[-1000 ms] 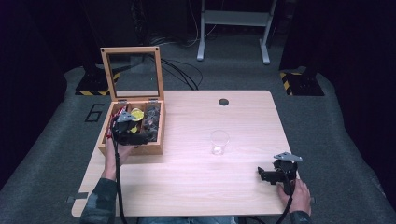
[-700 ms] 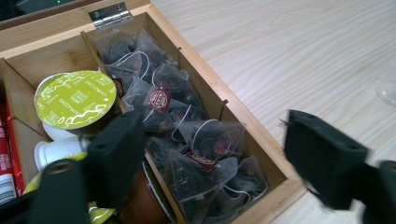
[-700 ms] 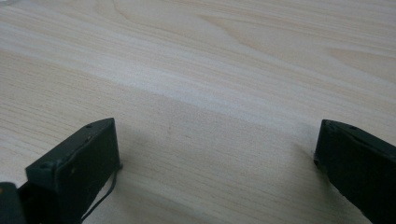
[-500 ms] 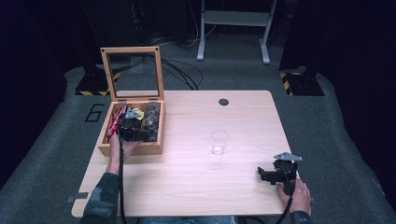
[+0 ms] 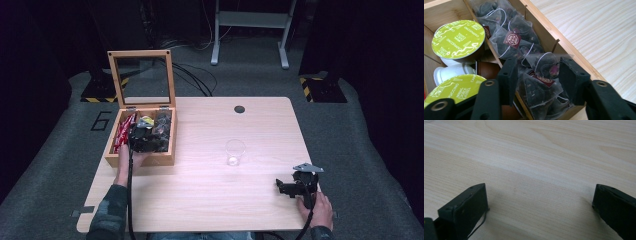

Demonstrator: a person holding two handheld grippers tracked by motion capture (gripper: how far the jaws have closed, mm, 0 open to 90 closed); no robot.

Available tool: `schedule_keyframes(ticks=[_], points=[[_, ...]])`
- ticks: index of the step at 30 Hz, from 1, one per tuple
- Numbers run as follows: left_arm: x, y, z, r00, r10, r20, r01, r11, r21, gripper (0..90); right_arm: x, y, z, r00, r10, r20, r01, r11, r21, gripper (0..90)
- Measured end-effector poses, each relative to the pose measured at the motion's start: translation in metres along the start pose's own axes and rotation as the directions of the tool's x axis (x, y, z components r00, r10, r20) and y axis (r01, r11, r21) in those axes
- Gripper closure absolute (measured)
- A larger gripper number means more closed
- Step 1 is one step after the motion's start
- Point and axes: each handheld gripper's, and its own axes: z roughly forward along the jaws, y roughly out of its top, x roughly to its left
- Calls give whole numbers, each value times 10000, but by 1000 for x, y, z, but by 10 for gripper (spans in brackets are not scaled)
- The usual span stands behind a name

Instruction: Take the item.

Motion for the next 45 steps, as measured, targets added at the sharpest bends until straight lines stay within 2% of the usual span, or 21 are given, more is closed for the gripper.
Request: schedule_keyframes(ticks=[2, 4, 5, 10, 12, 16, 20, 24, 28, 37, 42, 45], points=[[-1, 0, 1, 10000, -21, -65, 21, 10000, 4, 528, 0, 0, 0, 10000, -1, -2, 1, 10000, 4, 0], [0, 0, 1, 9998, 180, 23, -180, 9994, 286, 556, 0, 0, 0, 10000, -4, -3, 4, 10000, 1, 0], [-1, -1, 2, 9999, 126, -50, -125, 9997, 207, 571, 0, 0, 0, 10000, -4, -1, 4, 10000, 0, 0], [-2, -1, 0, 9998, 180, -68, -177, 9989, 431, 642, 0, 0, 0, 10000, -4, -2, 4, 10000, 1, 0], [-3, -1, 1, 9997, 173, -146, -168, 9993, 323, 667, 0, 0, 0, 10000, -5, -1, 5, 10000, -1, 0], [-3, -1, 0, 9997, 239, -12, -238, 9985, 499, 726, 0, 0, 0, 10000, -1, -2, 1, 10000, 3, 0], [-4, -1, 0, 9999, 159, 45, -160, 9994, 310, 782, 0, 0, 0, 10000, -2, -4, 2, 10000, 3, 0], [-3, -1, -1, 9998, 91, 193, -98, 9992, 377, 829, 0, 0, 0, 10000, -3, -2, 3, 10000, 2, 0], [-4, -2, -3, 9997, -1, 253, -2, 9999, 111, 881, 0, 0, 0, 10000, -4, -2, 4, 10000, 3, 0], [-6, -1, -11, 9994, 179, 312, -176, 9998, -125, 896, 0, 0, 0, 10000, -1, -2, 1, 10000, 0, 0], [-9, 0, -15, 9998, 105, 161, -98, 9990, -432, 897, 0, 0, 0, 10000, -2, -2, 2, 10000, 2, 0], [-8, 1, -18, 9998, 188, 115, -182, 9986, -493, 898, 0, 0, 0, 10000, -6, -3, 6, 10000, 3, 0]])
